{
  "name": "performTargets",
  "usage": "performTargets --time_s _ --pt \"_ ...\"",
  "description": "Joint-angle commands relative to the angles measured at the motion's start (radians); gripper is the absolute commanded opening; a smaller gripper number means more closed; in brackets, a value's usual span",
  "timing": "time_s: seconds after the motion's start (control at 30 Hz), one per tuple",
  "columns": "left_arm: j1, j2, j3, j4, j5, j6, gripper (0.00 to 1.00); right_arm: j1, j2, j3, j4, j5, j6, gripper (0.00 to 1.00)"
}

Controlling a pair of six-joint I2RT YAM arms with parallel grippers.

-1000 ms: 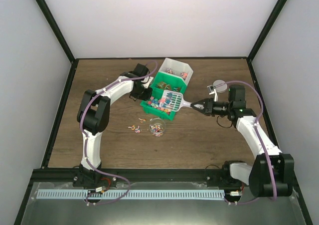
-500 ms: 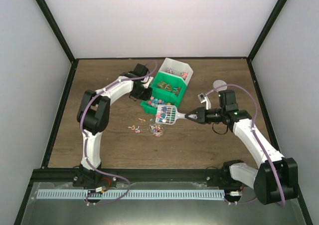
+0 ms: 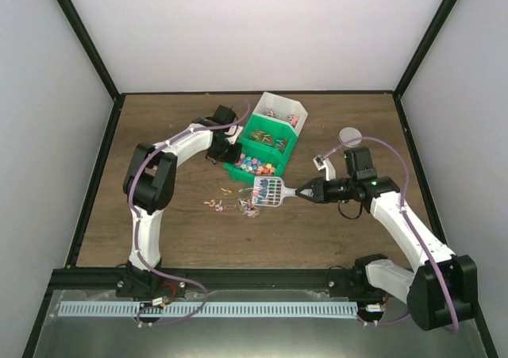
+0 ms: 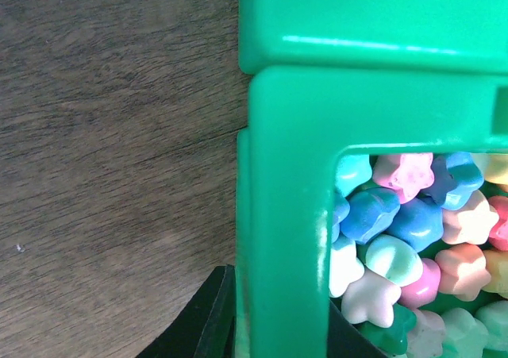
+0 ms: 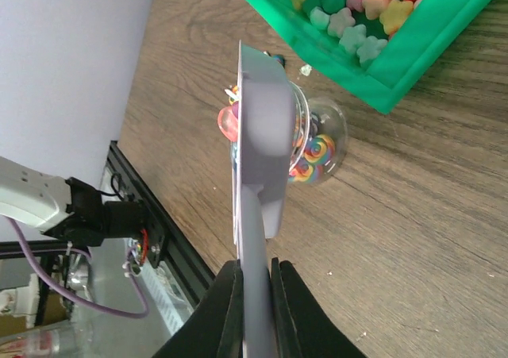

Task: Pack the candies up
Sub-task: Place the fake candies in the packing bottle.

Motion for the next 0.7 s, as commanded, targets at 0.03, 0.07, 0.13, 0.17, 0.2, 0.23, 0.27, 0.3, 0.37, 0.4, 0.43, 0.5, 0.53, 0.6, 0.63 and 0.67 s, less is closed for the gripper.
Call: performTargets --time_s 0.03,0.07,0.13,0.17,0.2,0.23,0.27,0.3,0.37,0.4,0.43,0.5,0.53,0.6,0.63,0.67 --pt "0.003 0.019 0.009 0.005 0.019 -0.005 0.19 0.045 -0.023 0.012 -0.024 0.087 -0.052 0.01" --pt "0.003 0.019 0.009 0.005 0.019 -0.005 0.19 0.050 -0.022 0.010 -0.022 0.095 -0.053 0.01" --pt "0.003 0.019 0.010 0.005 0.019 -0.005 0.19 0.057 -0.018 0.013 -0.021 0.111 -0.051 0.01" --pt "0.003 0.019 0.009 0.005 0.019 -0.006 0.19 0.063 -0.017 0.014 -0.020 0.124 -0.050 0.01" --pt "0.003 0.019 0.009 0.005 0.019 -0.005 0.19 0.071 -0.015 0.019 -0.022 0.137 -0.049 0.01" --pt "0.004 0.019 0.010 0.005 0.019 -0.005 0.19 0.083 -0.013 0.027 -0.024 0.155 -0.048 0.01" --pt "0.003 0.020 0.011 0.005 0.018 -0.005 0.19 0.096 -0.010 0.035 -0.030 0.175 -0.048 0.01" --pt "0.003 0.021 0.012 0.005 0.019 -0.005 0.19 0.108 -0.004 0.045 -0.036 0.193 -0.050 0.01" --pt "0.003 0.022 0.013 0.004 0.019 -0.005 0.19 0.129 0.008 0.067 -0.046 0.220 -0.055 0.01" --pt "0.003 0.022 0.014 0.005 0.021 -0.005 0.19 0.136 0.014 0.074 -0.049 0.230 -0.058 0.01" --pt "0.003 0.022 0.013 0.004 0.021 -0.005 0.19 0.141 0.017 0.081 -0.052 0.237 -0.059 0.01" --pt "0.003 0.023 0.014 0.004 0.020 -0.005 0.19 0.144 0.018 0.091 -0.056 0.249 -0.063 0.01" --pt "0.004 0.024 0.013 0.004 0.019 -0.005 0.19 0.143 0.017 0.098 -0.058 0.255 -0.064 0.01" --pt "0.005 0.024 0.012 0.007 0.020 -0.005 0.19 0.143 0.013 0.114 -0.067 0.265 -0.068 0.01" --pt "0.004 0.025 0.011 0.006 0.021 -0.005 0.19 0.144 0.010 0.122 -0.071 0.268 -0.072 0.01" --pt "0.005 0.027 0.011 0.007 0.023 -0.005 0.19 0.143 0.008 0.131 -0.078 0.272 -0.077 0.01"
